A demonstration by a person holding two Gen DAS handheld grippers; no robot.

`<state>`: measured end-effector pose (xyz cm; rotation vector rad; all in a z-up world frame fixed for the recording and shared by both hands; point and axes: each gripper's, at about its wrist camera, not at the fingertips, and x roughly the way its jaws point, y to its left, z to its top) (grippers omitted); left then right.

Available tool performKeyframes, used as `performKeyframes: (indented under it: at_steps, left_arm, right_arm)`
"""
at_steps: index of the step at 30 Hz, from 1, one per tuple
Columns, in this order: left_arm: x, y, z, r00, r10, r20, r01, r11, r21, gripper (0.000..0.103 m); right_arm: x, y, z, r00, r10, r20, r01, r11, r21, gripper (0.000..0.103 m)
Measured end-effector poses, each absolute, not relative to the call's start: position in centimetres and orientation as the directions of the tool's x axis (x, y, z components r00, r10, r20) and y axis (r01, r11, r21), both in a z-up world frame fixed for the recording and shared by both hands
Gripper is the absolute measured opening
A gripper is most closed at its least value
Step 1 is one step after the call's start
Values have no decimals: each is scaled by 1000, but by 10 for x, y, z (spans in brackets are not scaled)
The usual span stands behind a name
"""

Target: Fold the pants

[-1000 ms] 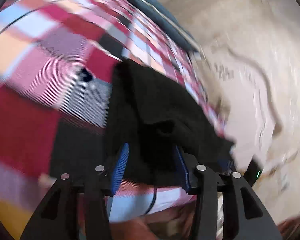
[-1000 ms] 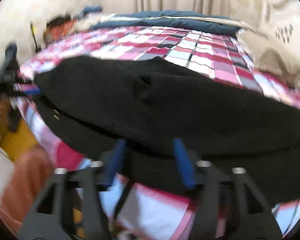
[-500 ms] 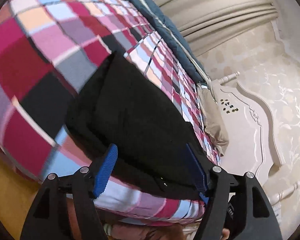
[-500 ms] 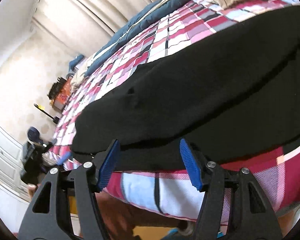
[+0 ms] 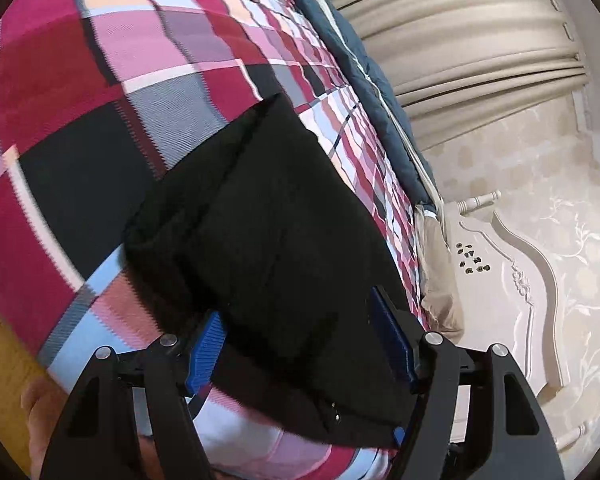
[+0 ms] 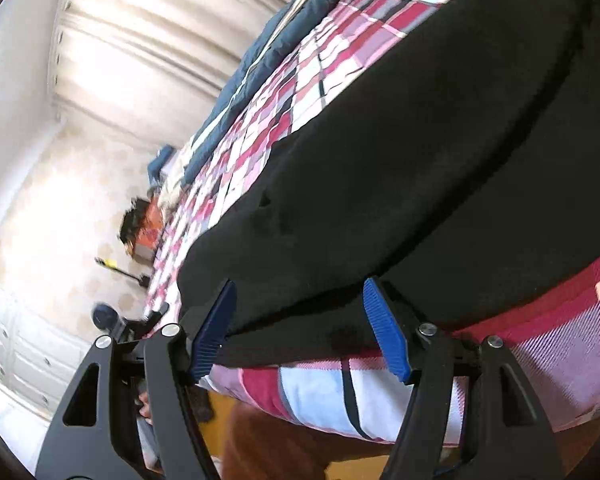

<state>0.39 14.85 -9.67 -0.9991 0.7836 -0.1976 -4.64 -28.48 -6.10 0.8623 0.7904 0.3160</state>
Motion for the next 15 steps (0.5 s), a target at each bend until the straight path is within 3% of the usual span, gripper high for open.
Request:
performKeyframes:
  at_steps: [5,10,15]
  left_arm:
    - [9,142,-89,721,-436,-539,-217,597,-772,66]
    - [9,150,-95,720,-415,-556,-272,568,-777,47]
    - [7,154,-97,707,-423,-566,-275,573,-772,42]
  right_arm:
    - [-41,-292,-70,708,546,-448,108,543,833,67]
    - [-49,-291,-76,751,515,-414,153,474,867,67]
    - [-54,-285,-81,748,536,-391,179,404,897,66]
